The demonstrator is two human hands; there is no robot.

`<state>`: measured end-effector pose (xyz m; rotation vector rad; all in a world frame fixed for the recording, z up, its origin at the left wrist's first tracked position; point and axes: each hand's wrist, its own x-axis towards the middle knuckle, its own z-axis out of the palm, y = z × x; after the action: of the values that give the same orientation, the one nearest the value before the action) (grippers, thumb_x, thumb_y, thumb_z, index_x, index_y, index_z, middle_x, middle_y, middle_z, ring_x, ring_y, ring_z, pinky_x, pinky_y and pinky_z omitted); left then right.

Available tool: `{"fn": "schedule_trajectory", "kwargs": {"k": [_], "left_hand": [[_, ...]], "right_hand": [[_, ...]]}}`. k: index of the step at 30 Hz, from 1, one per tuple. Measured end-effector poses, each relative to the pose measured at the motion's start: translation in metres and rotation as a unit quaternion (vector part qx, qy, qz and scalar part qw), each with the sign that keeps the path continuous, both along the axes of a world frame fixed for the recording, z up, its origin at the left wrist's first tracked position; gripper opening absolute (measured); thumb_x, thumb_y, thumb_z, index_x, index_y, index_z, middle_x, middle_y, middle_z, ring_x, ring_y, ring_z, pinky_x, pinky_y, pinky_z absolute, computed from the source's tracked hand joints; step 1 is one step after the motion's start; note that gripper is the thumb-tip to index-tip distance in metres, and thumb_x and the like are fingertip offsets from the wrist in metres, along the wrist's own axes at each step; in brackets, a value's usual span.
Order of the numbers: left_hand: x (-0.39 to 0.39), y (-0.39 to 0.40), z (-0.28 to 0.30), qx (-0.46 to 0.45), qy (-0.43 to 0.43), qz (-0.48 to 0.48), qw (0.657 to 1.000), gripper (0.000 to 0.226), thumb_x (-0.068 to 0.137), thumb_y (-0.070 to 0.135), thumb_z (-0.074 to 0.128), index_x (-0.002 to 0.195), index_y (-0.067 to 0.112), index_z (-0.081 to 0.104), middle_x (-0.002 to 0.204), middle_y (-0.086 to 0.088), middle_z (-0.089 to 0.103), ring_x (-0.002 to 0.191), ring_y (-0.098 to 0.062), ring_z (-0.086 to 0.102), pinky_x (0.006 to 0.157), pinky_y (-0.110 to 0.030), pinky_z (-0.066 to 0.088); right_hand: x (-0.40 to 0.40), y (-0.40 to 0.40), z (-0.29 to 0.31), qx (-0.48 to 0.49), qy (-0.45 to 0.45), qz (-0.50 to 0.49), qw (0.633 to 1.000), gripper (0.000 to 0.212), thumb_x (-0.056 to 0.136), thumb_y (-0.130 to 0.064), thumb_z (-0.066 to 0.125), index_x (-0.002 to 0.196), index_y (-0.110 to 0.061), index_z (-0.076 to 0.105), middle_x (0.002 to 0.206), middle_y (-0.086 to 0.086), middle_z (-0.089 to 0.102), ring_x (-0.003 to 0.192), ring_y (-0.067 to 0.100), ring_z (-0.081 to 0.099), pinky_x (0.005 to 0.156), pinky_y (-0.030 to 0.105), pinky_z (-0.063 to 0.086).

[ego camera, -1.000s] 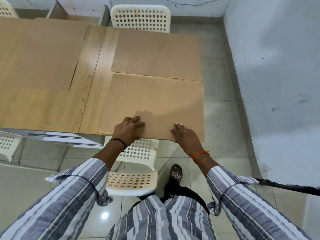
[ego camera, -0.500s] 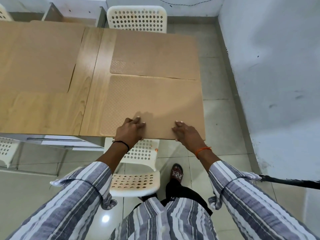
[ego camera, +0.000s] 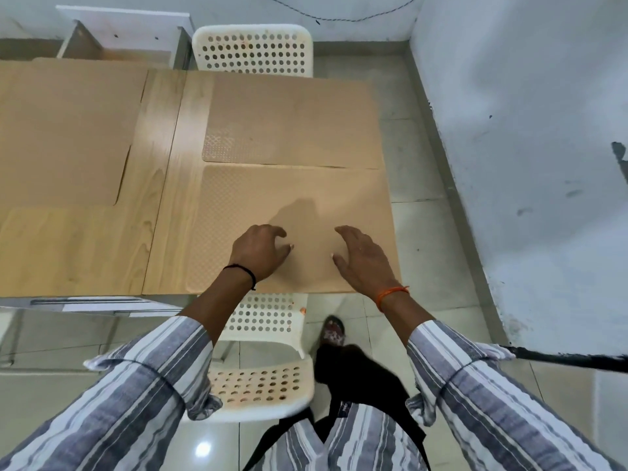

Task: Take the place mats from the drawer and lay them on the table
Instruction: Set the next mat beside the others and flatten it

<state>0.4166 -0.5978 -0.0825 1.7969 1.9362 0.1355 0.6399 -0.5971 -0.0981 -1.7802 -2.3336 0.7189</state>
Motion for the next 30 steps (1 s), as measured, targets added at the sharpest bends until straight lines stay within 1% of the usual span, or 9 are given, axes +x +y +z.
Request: {"fn": "schedule_trajectory", "kwargs": {"k": [4, 7, 11, 13, 16, 19, 22, 26, 30], "left_hand": [[0.001, 0.044, -0.007, 0.039, -0.011, -0.019, 0.999, 0.047, 0.092, 0.037, 0.058, 0.135, 0.019, 0.052, 0.142, 0.001, 0.05, 0.132, -0.019, 0.041, 0.097, -0.036, 0.044], [0.0, 0.078, -0.018, 0.051, 0.001, -0.001, 0.999, 0.058, 0.093, 0.032, 0.056, 0.145, 0.013, 0.039, 0.153, -0.004, 0.036, 0.141, -0.02, 0.03, 0.108, -0.038, 0.039], [-0.003, 0.109, -0.04, 0.038, 0.062, -0.011, 0.997, 0.068, 0.098, 0.039, 0.045, 0.153, 0.011, 0.018, 0.163, -0.006, 0.012, 0.15, -0.024, 0.012, 0.118, -0.042, 0.023], [-0.005, 0.114, -0.056, 0.026, 0.078, -0.011, 0.997, 0.068, 0.099, 0.044, 0.034, 0.155, 0.011, 0.011, 0.164, -0.005, 0.005, 0.151, -0.023, 0.004, 0.121, -0.043, 0.013], [-0.004, 0.11, -0.077, 0.049, 0.107, -0.015, 0.993, 0.069, 0.096, 0.046, 0.018, 0.156, 0.012, 0.009, 0.164, -0.004, 0.002, 0.151, -0.021, -0.001, 0.122, -0.046, 0.004], [-0.004, 0.107, -0.089, 0.071, 0.118, -0.006, 0.99, 0.065, 0.097, 0.041, 0.022, 0.156, 0.015, 0.01, 0.164, -0.002, 0.003, 0.151, -0.018, -0.002, 0.122, -0.045, 0.004], [-0.005, 0.108, -0.091, 0.085, 0.103, 0.002, 0.991, 0.063, 0.097, 0.033, 0.024, 0.156, 0.016, 0.012, 0.164, 0.0, 0.004, 0.151, -0.016, -0.001, 0.122, -0.044, 0.005], [-0.006, 0.108, -0.091, 0.092, 0.098, 0.004, 0.991, 0.063, 0.095, 0.031, 0.026, 0.155, 0.017, 0.014, 0.164, 0.001, 0.005, 0.151, -0.015, 0.0, 0.122, -0.044, 0.006], [-0.006, 0.11, -0.091, 0.089, 0.099, 0.013, 0.991, 0.064, 0.095, 0.031, 0.028, 0.155, 0.019, 0.014, 0.164, 0.003, 0.007, 0.151, -0.015, 0.003, 0.122, -0.044, 0.008]], "right_hand": [[-0.023, 0.043, -0.003, 0.039, 0.034, 0.004, 0.999, 0.057, 0.096, -0.025, 0.053, 0.149, -0.01, 0.034, 0.157, 0.012, 0.031, 0.141, 0.029, 0.035, 0.114, 0.044, 0.033], [-0.048, 0.082, -0.012, 0.053, 0.047, 0.022, 0.997, 0.059, 0.097, -0.02, 0.05, 0.151, -0.01, 0.03, 0.16, 0.01, 0.024, 0.146, 0.026, 0.026, 0.118, 0.044, 0.026], [-0.078, 0.123, -0.036, 0.051, 0.049, 0.049, 0.996, 0.054, 0.099, -0.019, 0.041, 0.151, -0.009, 0.03, 0.162, 0.01, 0.021, 0.149, 0.026, 0.021, 0.119, 0.046, 0.022], [-0.088, 0.132, -0.051, 0.041, 0.045, 0.063, 0.996, 0.054, 0.099, -0.025, 0.029, 0.151, -0.009, 0.029, 0.162, 0.01, 0.021, 0.15, 0.026, 0.019, 0.12, 0.047, 0.02], [-0.095, 0.135, -0.07, 0.053, 0.035, 0.07, 0.996, 0.06, 0.096, -0.032, 0.017, 0.153, -0.013, 0.025, 0.164, 0.007, 0.017, 0.152, 0.022, 0.013, 0.122, 0.045, 0.014], [-0.093, 0.133, -0.082, 0.076, 0.02, 0.056, 0.995, 0.057, 0.1, -0.033, 0.026, 0.155, -0.018, 0.023, 0.164, 0.001, 0.015, 0.152, 0.017, 0.01, 0.123, 0.041, 0.011], [-0.093, 0.133, -0.087, 0.089, -0.008, 0.047, 0.995, 0.058, 0.1, -0.034, 0.034, 0.155, -0.023, 0.021, 0.165, -0.001, 0.013, 0.152, 0.017, 0.008, 0.122, 0.043, 0.013], [-0.086, 0.131, -0.088, 0.083, -0.026, 0.017, 0.996, 0.06, 0.1, -0.044, 0.034, 0.155, -0.029, 0.02, 0.165, -0.002, 0.01, 0.153, 0.018, 0.006, 0.122, 0.045, 0.009], [-0.063, 0.131, -0.089, 0.088, -0.05, -0.026, 0.995, 0.065, 0.098, -0.054, 0.033, 0.156, -0.029, 0.018, 0.165, -0.001, 0.01, 0.153, 0.021, 0.006, 0.122, 0.047, 0.009]]}}
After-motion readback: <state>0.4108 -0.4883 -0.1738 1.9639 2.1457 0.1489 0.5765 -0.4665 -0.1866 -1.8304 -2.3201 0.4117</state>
